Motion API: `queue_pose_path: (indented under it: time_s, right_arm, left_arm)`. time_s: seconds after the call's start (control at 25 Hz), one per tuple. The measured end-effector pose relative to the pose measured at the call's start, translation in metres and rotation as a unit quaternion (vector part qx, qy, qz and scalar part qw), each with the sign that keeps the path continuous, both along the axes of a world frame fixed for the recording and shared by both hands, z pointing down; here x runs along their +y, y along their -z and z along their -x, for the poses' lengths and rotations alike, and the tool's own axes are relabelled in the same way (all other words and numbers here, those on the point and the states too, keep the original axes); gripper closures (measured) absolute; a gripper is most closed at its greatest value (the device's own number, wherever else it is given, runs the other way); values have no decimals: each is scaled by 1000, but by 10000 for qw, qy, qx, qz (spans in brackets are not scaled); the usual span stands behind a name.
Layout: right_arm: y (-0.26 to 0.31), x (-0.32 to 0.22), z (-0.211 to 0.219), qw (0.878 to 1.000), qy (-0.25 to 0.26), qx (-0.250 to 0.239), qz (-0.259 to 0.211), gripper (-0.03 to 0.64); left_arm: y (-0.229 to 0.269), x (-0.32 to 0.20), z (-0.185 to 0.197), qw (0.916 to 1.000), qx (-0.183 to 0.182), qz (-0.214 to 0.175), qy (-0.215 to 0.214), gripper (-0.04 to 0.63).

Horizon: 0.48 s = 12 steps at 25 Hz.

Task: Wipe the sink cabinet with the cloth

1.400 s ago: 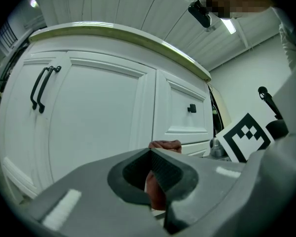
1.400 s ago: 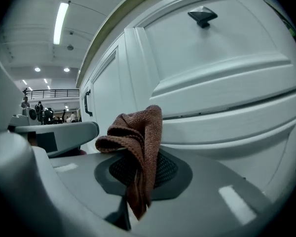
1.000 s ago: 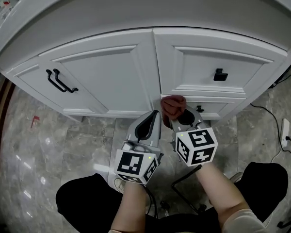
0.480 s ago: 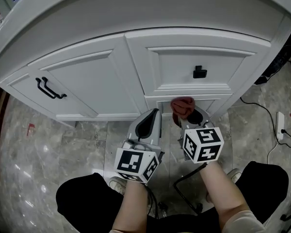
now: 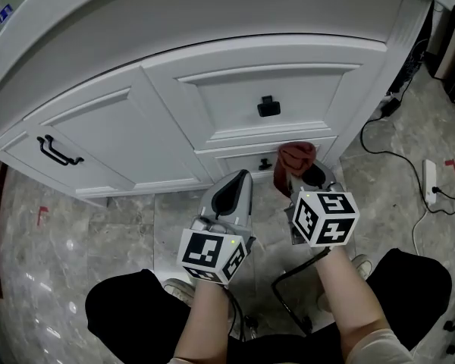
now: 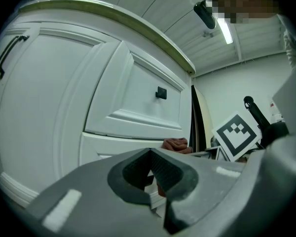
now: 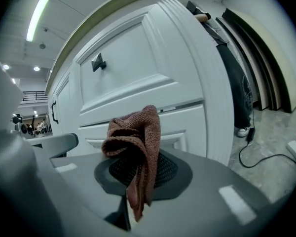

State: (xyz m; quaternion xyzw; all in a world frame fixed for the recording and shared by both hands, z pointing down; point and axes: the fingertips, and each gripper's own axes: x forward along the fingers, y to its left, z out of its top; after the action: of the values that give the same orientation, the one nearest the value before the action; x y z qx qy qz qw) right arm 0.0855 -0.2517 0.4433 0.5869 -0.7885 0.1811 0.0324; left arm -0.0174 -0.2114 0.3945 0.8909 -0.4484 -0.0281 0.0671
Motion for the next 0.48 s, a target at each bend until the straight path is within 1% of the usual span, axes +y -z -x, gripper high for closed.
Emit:
queue_pose_path:
  time_s: [0.2,0.32,0.48]
  right_arm:
    - [-1,2,-39,9988,-462,-149,51,535]
    - [1,2,-59,9977,-631,-251,34,534]
    - [5,7,-79,9955,-886,-340,-20,537]
  left_arm:
    - [-7,3,-25,9998,-15,85,-174,595]
    - [-15,6,-40,9995,-50,135,-289,595]
    - [-27,11,-55,9986,-233,201,-432,595]
